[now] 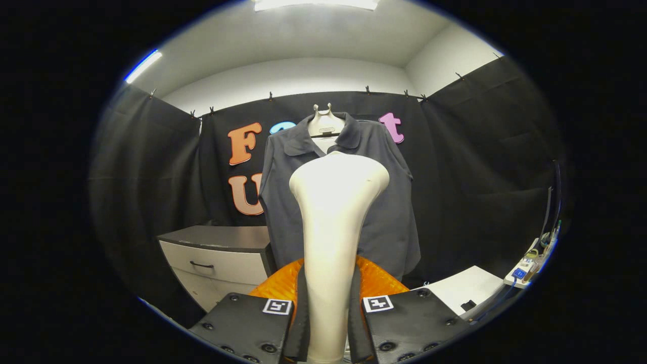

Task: Iron the clothes twice with a garment steamer, once on the left side and once on the right side.

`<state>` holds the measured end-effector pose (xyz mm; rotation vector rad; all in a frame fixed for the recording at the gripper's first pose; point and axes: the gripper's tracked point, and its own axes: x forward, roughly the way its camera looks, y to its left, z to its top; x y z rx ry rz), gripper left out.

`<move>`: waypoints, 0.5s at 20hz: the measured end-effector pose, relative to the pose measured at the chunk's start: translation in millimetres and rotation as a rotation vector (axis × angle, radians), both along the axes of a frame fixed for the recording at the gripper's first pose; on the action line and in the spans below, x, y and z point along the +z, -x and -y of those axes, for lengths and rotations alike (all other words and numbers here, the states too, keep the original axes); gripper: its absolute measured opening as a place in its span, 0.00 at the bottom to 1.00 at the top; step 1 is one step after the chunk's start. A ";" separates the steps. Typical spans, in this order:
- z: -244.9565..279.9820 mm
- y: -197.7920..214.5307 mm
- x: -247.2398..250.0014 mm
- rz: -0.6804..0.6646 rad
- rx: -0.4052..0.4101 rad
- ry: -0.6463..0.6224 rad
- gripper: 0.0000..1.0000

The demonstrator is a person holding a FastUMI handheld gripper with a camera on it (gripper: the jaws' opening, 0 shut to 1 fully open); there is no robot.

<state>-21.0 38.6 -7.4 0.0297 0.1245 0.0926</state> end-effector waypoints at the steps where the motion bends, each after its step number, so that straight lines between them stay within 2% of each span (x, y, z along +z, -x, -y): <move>1: -2.6 -1.0 -0.5 0.001 0.005 0.002 0.37; 10: -14.2 -7.7 0.2 0.002 0.028 0.004 0.38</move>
